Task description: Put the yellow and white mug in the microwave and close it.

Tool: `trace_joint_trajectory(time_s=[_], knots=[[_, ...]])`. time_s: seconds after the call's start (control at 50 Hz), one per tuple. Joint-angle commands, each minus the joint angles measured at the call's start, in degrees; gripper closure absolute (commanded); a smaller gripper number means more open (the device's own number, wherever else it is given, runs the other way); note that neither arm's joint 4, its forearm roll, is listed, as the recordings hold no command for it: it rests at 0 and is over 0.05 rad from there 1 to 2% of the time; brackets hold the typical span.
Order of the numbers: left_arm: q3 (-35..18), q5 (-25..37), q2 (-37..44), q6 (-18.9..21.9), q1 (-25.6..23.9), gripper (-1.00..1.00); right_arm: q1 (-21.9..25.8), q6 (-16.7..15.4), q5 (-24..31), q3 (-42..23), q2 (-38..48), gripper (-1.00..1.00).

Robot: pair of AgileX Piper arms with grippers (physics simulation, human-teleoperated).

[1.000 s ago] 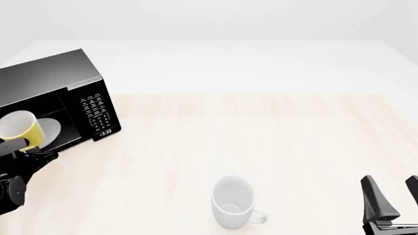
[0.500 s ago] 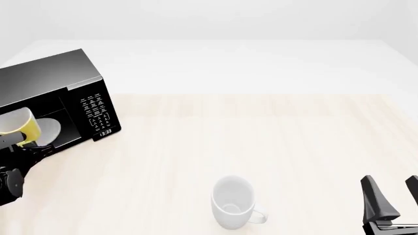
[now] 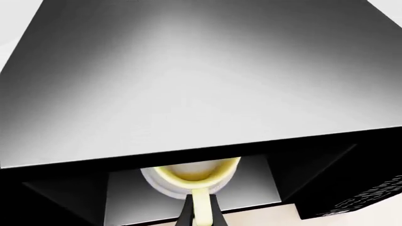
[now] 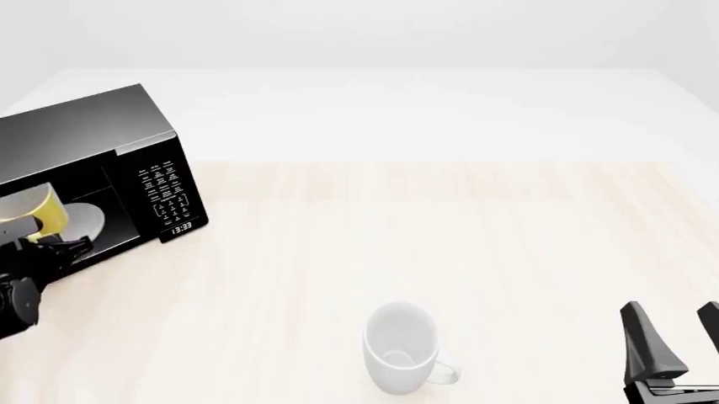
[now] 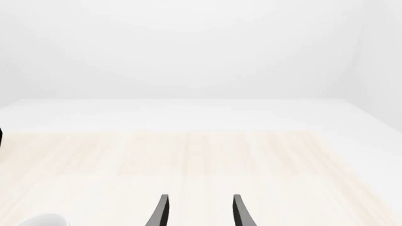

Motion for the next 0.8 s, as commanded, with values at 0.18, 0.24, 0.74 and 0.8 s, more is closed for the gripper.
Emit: trace_joint_trajectory(time_s=[0.18,0.24,0.74,0.8], knots=[[-3.5,1.9,2.1,-0.4,0.2,1.0,0.0,0.0,0.0,0.0,0.0,-1.0],[-3.9,2.1,2.6,-0.4,0.5,1.0,0.0,0.0,0.0,0.0,0.0,-1.0],[-7.3,4.2,6.3,-1.2,1.0,1.0,0.0,0.0,0.0,0.0,0.0,-1.0],[-7.4,4.4,6.7,-1.3,1.0,1.0,0.0,0.0,0.0,0.0,0.0,-1.0]])
